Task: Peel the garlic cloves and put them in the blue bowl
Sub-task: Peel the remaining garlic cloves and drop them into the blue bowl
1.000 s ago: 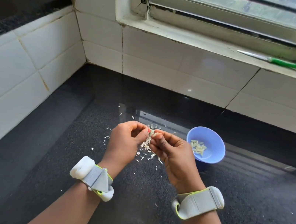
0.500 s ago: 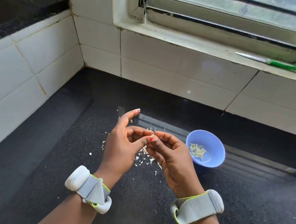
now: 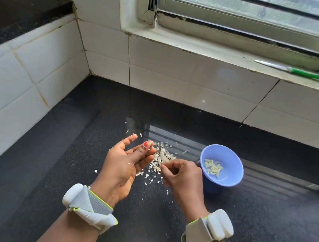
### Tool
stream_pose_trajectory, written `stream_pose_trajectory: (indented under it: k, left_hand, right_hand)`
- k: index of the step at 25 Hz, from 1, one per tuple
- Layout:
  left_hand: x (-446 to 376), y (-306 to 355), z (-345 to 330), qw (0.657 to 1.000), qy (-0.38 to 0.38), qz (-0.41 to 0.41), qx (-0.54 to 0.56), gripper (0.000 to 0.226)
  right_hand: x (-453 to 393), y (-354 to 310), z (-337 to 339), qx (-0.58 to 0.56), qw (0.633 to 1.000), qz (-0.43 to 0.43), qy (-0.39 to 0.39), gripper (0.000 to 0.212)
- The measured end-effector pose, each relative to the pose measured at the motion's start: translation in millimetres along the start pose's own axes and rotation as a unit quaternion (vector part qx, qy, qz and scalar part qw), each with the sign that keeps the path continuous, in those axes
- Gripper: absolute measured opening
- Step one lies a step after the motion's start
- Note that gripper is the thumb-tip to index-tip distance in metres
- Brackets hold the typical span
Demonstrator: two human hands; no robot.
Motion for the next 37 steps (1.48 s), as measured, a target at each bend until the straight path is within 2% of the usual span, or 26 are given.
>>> stream_pose_trajectory:
  k: [2, 3, 5, 7, 10, 13, 16, 21, 22, 24, 25, 26, 28, 30, 32, 34, 37]
  left_hand:
    - [0, -1, 0, 1.0, -0.002, 0.005, 0.006, 0.052]
    - [1, -1, 0, 1.0, -0.001, 0.005, 0.007, 0.052]
    - [0, -2, 1, 1.0, 0.005, 0.003, 0.001, 0.05]
    - [-1, -2, 2, 1.0, 0.013, -0.002, -0.013, 0.05]
    - [-2, -4, 3, 0.998, 0.029, -0.024, -0.056, 0.053]
    - [-2, -7, 2, 0.992, 0.04, -0.065, -0.098, 0.051]
    - [0, -8, -1, 0.983, 0.041, -0.105, -0.145, 0.043]
    - [-2, -5, -1, 0.978, 0.026, -0.124, -0.167, 0.015]
    - [-3, -5, 2, 0.974, 0.038, -0.126, -0.184, 0.018]
    - [-8, -5, 8, 0.954, 0.067, -0.139, -0.259, 0.043]
    - [-11, -5, 12, 0.929, 0.085, -0.16, -0.322, 0.048]
    - [-13, -5, 16, 0.895, 0.101, -0.188, -0.391, 0.047]
    - [-19, -7, 24, 0.834, 0.113, -0.226, -0.49, 0.032]
    - [-19, -8, 25, 0.807, 0.098, -0.237, -0.533, 0.018]
    - [-20, -10, 27, 0.78, 0.086, -0.26, -0.562, 0.031]
    - [-19, -9, 25, 0.778, 0.079, -0.283, -0.556, 0.026]
    - [-15, -5, 16, 0.803, 0.046, -0.296, -0.515, 0.018]
  right_hand:
    - [2, -3, -1, 0.095, 0.995, 0.018, 0.018, 0.032]
    - [1, -2, -2, 0.103, 0.994, 0.033, 0.017, 0.034]
    - [0, -1, -6, 0.081, 0.994, 0.071, -0.003, 0.019]
    - [0, -1, -5, 0.015, 0.998, 0.06, 0.004, 0.01]
    - [1, -14, 3, -0.144, 0.986, 0.056, 0.061, 0.007]
    - [0, -25, 3, -0.28, 0.956, 0.089, 0.028, 0.023]
    - [0, -32, 1, -0.336, 0.938, 0.08, 0.026, 0.029]
    - [1, -34, 5, -0.499, 0.866, 0.003, 0.026, 0.033]
    - [1, -34, 6, -0.522, 0.852, -0.007, 0.025, 0.035]
    - [0, -33, 8, -0.54, 0.841, -0.02, 0.025, 0.038]
    - [0, -33, 8, -0.542, 0.84, -0.026, 0.027, 0.039]
    - [0, -33, 9, -0.542, 0.839, -0.03, 0.029, 0.04]
    - [0, -32, 10, -0.539, 0.841, -0.037, 0.034, 0.041]
    - [0, -31, 10, -0.535, 0.843, -0.041, 0.039, 0.041]
    - [-1, -30, 10, -0.534, 0.843, -0.049, 0.042, 0.043]
    - [-1, -29, 10, -0.536, 0.842, -0.05, 0.043, 0.044]
    - [-2, -27, 10, -0.51, 0.858, -0.033, 0.047, 0.043]
Point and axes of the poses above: each hand's wrist, its own x-axis away from the middle knuckle, its own z-axis out of the back of the hand, y = z × x, the point moved 1 cm from there along -x, towards the middle knuckle, and after that the axes turned 7 degrees about z, right-handed, at the moved point
